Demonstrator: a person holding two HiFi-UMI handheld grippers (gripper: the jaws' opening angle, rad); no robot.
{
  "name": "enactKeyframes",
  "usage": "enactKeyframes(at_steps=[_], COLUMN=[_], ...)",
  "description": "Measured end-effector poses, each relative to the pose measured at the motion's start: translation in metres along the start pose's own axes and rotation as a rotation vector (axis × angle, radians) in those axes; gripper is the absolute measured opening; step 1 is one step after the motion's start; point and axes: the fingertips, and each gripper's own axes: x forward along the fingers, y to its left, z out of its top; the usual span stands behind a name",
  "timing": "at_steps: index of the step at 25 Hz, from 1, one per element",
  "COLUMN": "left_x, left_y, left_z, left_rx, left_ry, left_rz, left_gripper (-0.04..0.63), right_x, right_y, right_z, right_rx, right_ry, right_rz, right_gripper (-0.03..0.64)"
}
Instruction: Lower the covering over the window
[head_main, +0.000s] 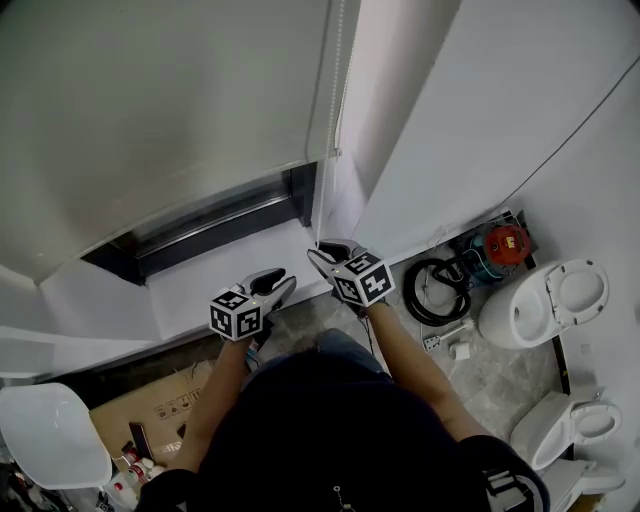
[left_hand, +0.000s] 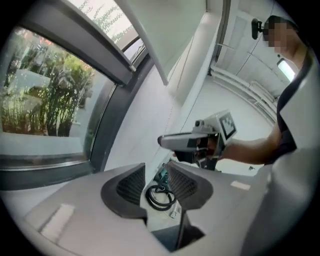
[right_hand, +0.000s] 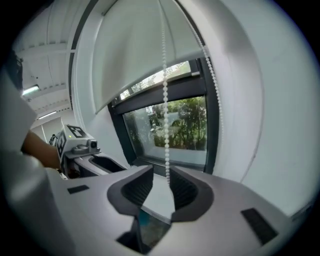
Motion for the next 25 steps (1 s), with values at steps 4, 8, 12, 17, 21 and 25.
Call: enactKeyframes(at_steps=[4,8,12,17,21,25], left_x=[-0.007,-0.013,-0.021,-0.034,-0.044,-0.062], left_y=[-0.012,-0.023,-0.031,-0.051,-0.067,-0.079], left_z=[0.035,0.066,0.101,0.147,0.189,0.234], left_rx=[0.055,0.121,0.189,0.314,0.372,0.453], left_ry=[-0.091,-0.158,-0.24,-0.322,-0.383,-0.451], left_rz=[0.025,0.049,0.101,0.165,0.223,0.297], left_gripper=[0.129,0.122,0.038,0.011,0.011,0.011], right_x=[-0.008,-0.029,-0.061,-0.109,-0.147,-0.177], right_y=[-0.01,-0.026,-0.037,-0.035,-0.027,-0.018], right_z=[-0.009,-0.005,0.025,0.083,0.135,0.183], right_rx=[0.023,0.029,0.027,-0.029,-0.08,-0.148], right_ry=[-0.009,-0.055,-0.178,-0.352,-0.477,-0.578], right_rz=[-0.086,-0.204,-0.309,-0.425,-0.477,-0.521], right_gripper=[0.115,0.126,0.126,0.047,0.014,0.012])
